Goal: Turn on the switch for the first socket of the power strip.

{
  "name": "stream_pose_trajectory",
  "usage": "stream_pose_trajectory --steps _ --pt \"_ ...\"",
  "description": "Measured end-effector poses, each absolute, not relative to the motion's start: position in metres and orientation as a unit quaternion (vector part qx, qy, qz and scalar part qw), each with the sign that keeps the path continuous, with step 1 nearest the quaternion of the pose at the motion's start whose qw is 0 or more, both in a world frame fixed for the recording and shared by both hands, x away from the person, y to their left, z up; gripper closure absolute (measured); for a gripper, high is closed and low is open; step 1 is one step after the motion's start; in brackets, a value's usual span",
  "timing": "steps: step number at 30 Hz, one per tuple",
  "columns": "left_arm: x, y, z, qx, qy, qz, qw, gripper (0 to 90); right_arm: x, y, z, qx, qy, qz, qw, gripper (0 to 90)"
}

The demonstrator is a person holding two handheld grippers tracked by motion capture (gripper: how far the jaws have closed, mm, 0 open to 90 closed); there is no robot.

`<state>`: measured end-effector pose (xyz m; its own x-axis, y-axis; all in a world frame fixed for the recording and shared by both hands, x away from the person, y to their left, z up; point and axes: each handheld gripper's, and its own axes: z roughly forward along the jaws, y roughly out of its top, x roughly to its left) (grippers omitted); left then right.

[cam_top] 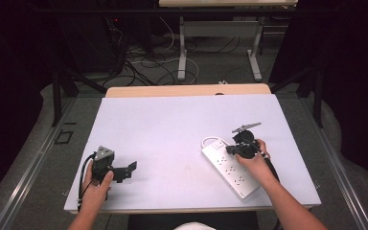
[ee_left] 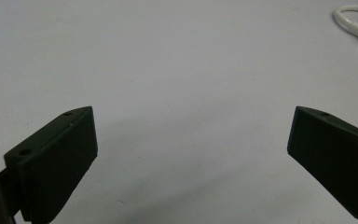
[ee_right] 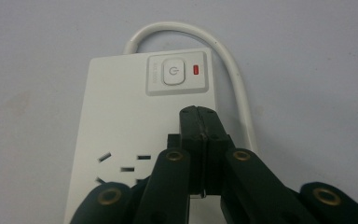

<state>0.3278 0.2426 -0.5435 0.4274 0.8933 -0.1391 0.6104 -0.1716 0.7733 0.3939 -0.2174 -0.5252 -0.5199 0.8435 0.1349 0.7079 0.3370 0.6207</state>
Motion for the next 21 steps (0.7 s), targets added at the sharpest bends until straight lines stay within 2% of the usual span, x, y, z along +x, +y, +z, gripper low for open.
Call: stream_pose_trajectory --steps 21 --pt "0.3280 0.2428 -0.5434 0.745 0.505 0.178 0.399 1.6 0.3931 -0.2157 -0.5229 0.481 0.809 0.322 0.100 88.1"
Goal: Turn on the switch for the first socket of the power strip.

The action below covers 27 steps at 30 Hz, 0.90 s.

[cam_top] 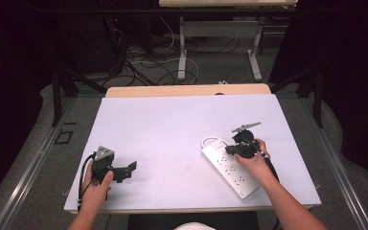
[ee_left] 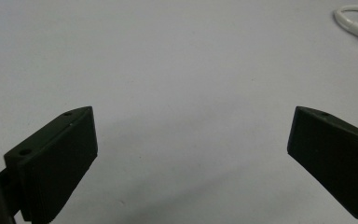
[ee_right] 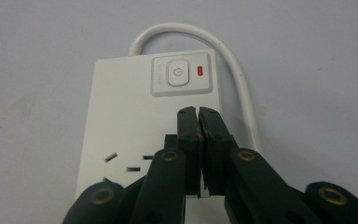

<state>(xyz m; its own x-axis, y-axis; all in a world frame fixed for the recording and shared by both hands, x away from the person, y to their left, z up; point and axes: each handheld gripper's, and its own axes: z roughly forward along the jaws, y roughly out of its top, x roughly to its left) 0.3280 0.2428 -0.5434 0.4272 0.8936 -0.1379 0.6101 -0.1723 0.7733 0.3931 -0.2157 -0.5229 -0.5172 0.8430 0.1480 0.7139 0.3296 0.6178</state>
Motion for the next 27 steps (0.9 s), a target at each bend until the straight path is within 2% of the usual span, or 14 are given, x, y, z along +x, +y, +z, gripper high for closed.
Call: stream_pose_trajectory --steps 10,27 --pt "0.328 0.244 -0.543 0.747 0.504 0.175 0.396 1.5 0.391 -0.214 -0.519 0.473 0.812 0.325 0.104 81.4" --pt "0.328 0.244 -0.543 0.747 0.503 0.176 0.398 1.6 0.389 -0.216 -0.512 0.471 0.804 0.348 0.102 60.5"
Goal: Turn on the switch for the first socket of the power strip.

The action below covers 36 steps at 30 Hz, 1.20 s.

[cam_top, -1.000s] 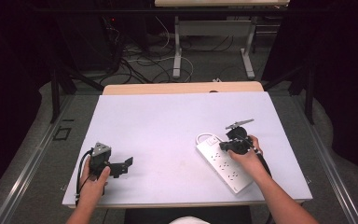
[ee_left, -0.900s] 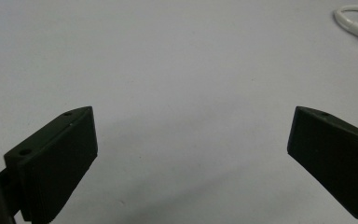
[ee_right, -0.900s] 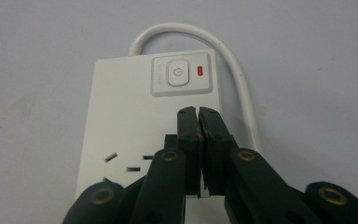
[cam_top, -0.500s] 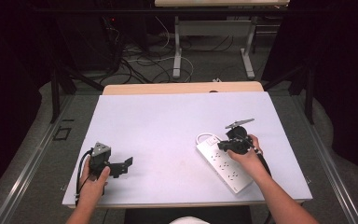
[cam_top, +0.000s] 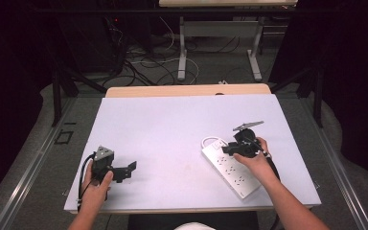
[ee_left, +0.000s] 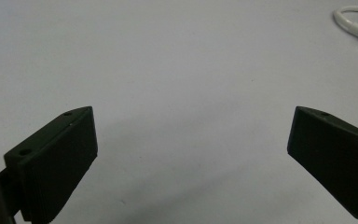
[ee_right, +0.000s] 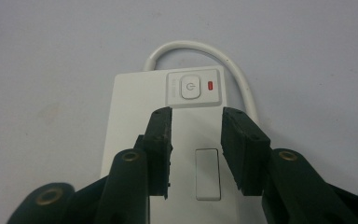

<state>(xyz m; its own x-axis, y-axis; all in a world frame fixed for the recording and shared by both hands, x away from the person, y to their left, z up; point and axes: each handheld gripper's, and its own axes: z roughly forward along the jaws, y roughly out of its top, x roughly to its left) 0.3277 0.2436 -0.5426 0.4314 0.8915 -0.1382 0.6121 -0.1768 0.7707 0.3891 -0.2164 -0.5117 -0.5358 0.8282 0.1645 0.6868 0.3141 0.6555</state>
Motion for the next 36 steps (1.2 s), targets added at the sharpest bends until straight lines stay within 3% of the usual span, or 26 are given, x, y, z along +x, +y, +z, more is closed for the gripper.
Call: stream_pose_trajectory --steps 9,17,23,36 --pt "0.328 0.244 -0.543 0.747 0.504 0.176 0.397 1.6 0.389 -0.220 -0.511 0.477 0.800 0.352 0.096 49.7" --pt "0.328 0.244 -0.543 0.746 0.505 0.175 0.397 1.6 0.388 -0.225 -0.510 0.484 0.792 0.358 0.094 33.4" --pt "0.328 0.243 -0.543 0.743 0.508 0.177 0.399 1.6 0.387 -0.228 -0.512 0.486 0.792 0.356 0.091 28.6" --pt "0.328 0.244 -0.543 0.744 0.508 0.174 0.399 1.5 0.383 -0.237 -0.509 0.512 0.776 0.346 0.125 6.3"
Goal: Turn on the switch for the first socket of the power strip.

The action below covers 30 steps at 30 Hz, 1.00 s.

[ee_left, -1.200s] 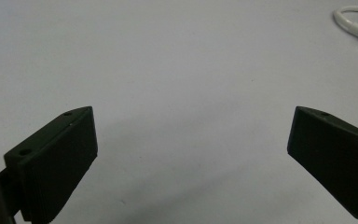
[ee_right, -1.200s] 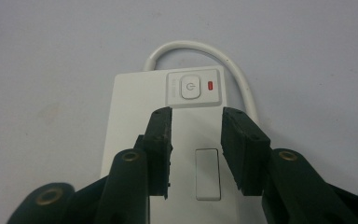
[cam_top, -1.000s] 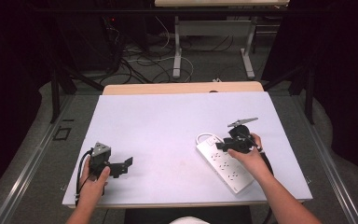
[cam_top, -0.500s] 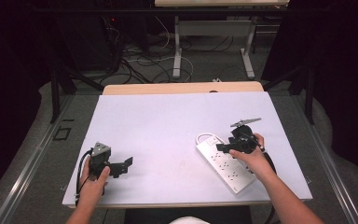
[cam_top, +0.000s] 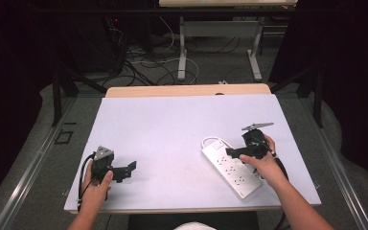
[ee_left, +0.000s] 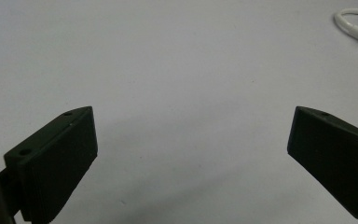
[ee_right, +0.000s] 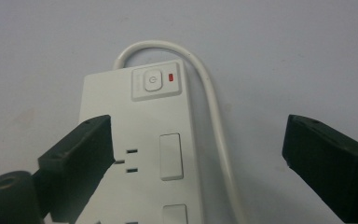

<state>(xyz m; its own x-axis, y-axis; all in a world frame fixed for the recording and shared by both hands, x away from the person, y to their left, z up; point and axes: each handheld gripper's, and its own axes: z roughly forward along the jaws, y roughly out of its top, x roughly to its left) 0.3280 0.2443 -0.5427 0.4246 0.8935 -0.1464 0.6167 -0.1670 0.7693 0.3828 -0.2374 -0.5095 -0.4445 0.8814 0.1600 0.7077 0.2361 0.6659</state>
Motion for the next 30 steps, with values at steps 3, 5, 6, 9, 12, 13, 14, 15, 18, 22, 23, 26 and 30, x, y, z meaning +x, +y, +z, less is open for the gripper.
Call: stream_pose_trajectory --steps 3,5,6,9,12,13,14,15,18,22,23,26,30 --pt "0.328 0.245 -0.543 0.744 0.507 0.177 0.399 1.5 0.382 -0.243 -0.508 0.511 0.776 0.345 0.135 2.2" --pt "0.328 0.244 -0.543 0.741 0.507 0.178 0.402 1.5 0.381 -0.246 -0.507 0.513 0.773 0.344 0.142 0.0" --pt "0.328 0.245 -0.543 0.743 0.506 0.178 0.400 1.5 0.380 -0.248 -0.506 0.515 0.772 0.344 0.146 0.0" --pt "0.328 0.245 -0.543 0.743 0.506 0.178 0.400 1.5 0.378 -0.253 -0.504 0.517 0.767 0.349 0.154 0.0" --pt "0.328 0.245 -0.543 0.743 0.506 0.178 0.400 1.6 0.376 -0.258 -0.503 0.519 0.764 0.351 0.154 0.0" --pt "0.328 0.245 -0.543 0.743 0.506 0.178 0.400 1.5 0.375 -0.259 -0.502 0.518 0.764 0.351 0.157 0.0" --pt "0.328 0.245 -0.543 0.743 0.506 0.179 0.400 1.5 0.375 -0.262 -0.502 0.516 0.765 0.351 0.159 0.0" --pt "0.328 0.245 -0.543 0.741 0.508 0.178 0.401 1.6 0.374 -0.263 -0.502 0.521 0.762 0.351 0.158 0.0" --pt "0.327 0.245 -0.543 0.741 0.510 0.175 0.400 1.5 0.371 -0.269 -0.501 0.522 0.761 0.352 0.158 0.0" --pt "0.328 0.245 -0.543 0.740 0.510 0.178 0.400 1.5 0.368 -0.277 -0.502 0.527 0.755 0.359 0.155 0.0" --pt "0.328 0.245 -0.543 0.740 0.511 0.177 0.400 1.5 0.367 -0.279 -0.502 0.529 0.752 0.361 0.156 0.0" --pt "0.328 0.245 -0.543 0.740 0.511 0.178 0.400 1.5 0.365 -0.285 -0.504 0.533 0.748 0.362 0.157 0.0" --pt "0.328 0.245 -0.543 0.738 0.511 0.180 0.402 1.5 0.362 -0.293 -0.508 0.544 0.739 0.366 0.157 0.0"
